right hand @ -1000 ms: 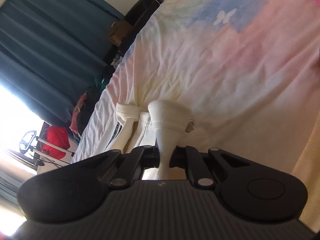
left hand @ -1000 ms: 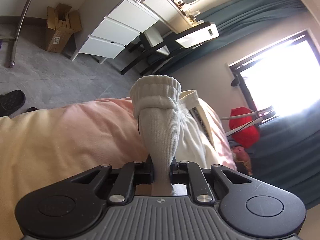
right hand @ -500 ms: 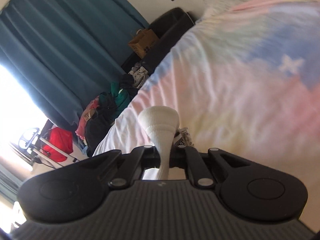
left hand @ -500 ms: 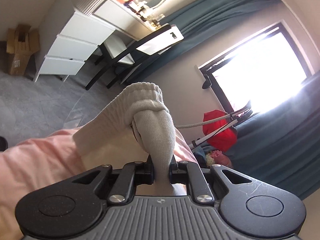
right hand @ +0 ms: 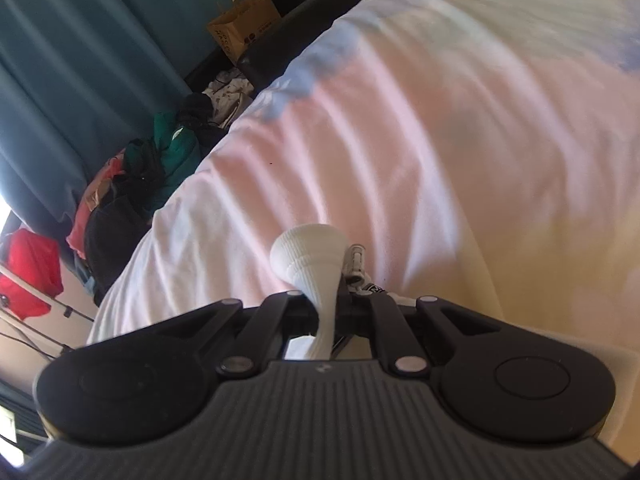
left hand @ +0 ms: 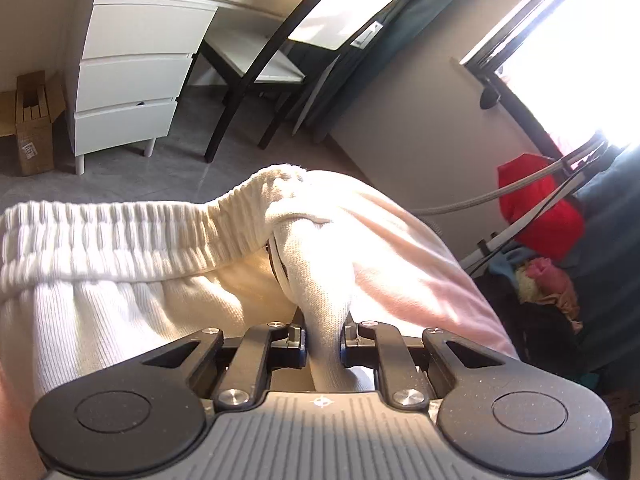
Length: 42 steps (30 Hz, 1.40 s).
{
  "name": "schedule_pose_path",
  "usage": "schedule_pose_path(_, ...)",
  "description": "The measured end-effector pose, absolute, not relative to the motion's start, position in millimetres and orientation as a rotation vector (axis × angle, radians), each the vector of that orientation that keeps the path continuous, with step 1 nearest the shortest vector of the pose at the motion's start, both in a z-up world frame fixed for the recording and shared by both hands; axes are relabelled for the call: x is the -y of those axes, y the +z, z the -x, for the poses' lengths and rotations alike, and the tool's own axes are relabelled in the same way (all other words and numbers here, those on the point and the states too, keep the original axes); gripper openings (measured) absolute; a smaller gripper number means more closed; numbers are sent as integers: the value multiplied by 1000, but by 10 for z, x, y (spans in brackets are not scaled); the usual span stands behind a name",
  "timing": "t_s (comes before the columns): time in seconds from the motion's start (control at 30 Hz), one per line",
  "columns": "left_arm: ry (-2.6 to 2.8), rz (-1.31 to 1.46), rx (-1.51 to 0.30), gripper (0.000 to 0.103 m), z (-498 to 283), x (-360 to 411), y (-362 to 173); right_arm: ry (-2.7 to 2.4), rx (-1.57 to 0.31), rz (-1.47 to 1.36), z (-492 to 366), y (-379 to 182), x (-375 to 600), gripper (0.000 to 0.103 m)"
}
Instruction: Fold clothes
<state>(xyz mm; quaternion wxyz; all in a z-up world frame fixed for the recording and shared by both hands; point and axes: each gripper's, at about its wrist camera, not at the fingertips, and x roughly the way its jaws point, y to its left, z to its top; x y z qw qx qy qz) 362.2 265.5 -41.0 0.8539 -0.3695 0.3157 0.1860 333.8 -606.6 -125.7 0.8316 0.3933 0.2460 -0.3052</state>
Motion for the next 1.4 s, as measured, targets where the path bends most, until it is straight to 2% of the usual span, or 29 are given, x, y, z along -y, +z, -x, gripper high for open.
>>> schedule_pose_path(0.1,389,766,-688,27,-3645,-2677,-476,-591,-511,-803,-3314,-1240,6054,12)
schedule_pose_path(0.13,376,763,-684,37,-3608,-2698,-458,-560,-510,-803,-3277,-1215,6067,13)
schedule_pose_path(0.17,365,760,-680,43,-3567,-2718,-438,-520,-492,-825,-3190,-1179,6086,21)
schedule_pose_path(0.2,362,747,-672,54,-3472,-2727,-381,-481,-475,-846,-3102,-1143,6105,40)
schedule_pose_path(0.23,360,735,-664,61,-3376,-2737,-324,-442,-457,-867,-3015,-1107,6123,50)
schedule_pose_path(0.27,348,736,-655,61,-3273,-2737,-267,-406,-438,-886,-2920,-1067,6137,68)
schedule_pose_path(0.3,338,750,-638,63,-3115,-2740,-220,-394,-412,-897,-2781,-1007,6119,75)
schedule_pose_path(0.33,328,763,-622,72,-2958,-2744,-173,-381,-386,-906,-2635,-948,6097,76)
schedule_pose_path(0.4,306,791,-588,81,-2612,-2747,-111,-339,-329,-919,-2257,-862,5994,75)
schedule_pose_path(0.5,278,847,-572,81,-2105,-2778,-126,-339,-259,-944,-1717,-856,5798,76)
schedule_pose_path(0.73,306,986,-607,82,-1419,-2951,-386,-349,-279,-1206,-1142,-1286,5658,75)
schedule_pose_path(0.83,316,1056,-619,82,-1380,-3002,-573,-343,-308,-1277,-1160,-1462,5693,75)
schedule_pose_path(0.9,354,1065,-589,81,-1424,-2998,-646,-338,-308,-1283,-1193,-1538,5723,70)
schedule_pose_path(1.1,402,1045,-512,79,-1918,-2913,-767,-327,-311,-1224,-1504,-1764,5785,69)
schedule_pose_path(1.13,406,1045,-496,74,-1997,-2911,-768,-331,-304,-1219,-1563,-1807,5794,66)
schedule_pose_path(1.2,428,1025,-481,66,-2152,-2904,-753,-349,-270,-1183,-1668,-1837,5820,52)
schedule_pose_path(1.27,463,989,-485,50,-2304,-2892,-722,-387,-248,-1144,-1766,-1839,5841,44)
schedule_pose_path(1.3,480,981,-488,34,-2345,-2889,-707,-401,-243,-1138,-1803,-1841,5845,34)
schedule_pose_path(1.33,481,972,-488,23,-2357,-2887,-675,-411,-234,-1133,-1812,-1836,5837,29)
schedule_pose_path(1.4,485,954,-488,17,-2380,-2882,-611,-426,-218,-1115,-1810,-1800,5808,20)
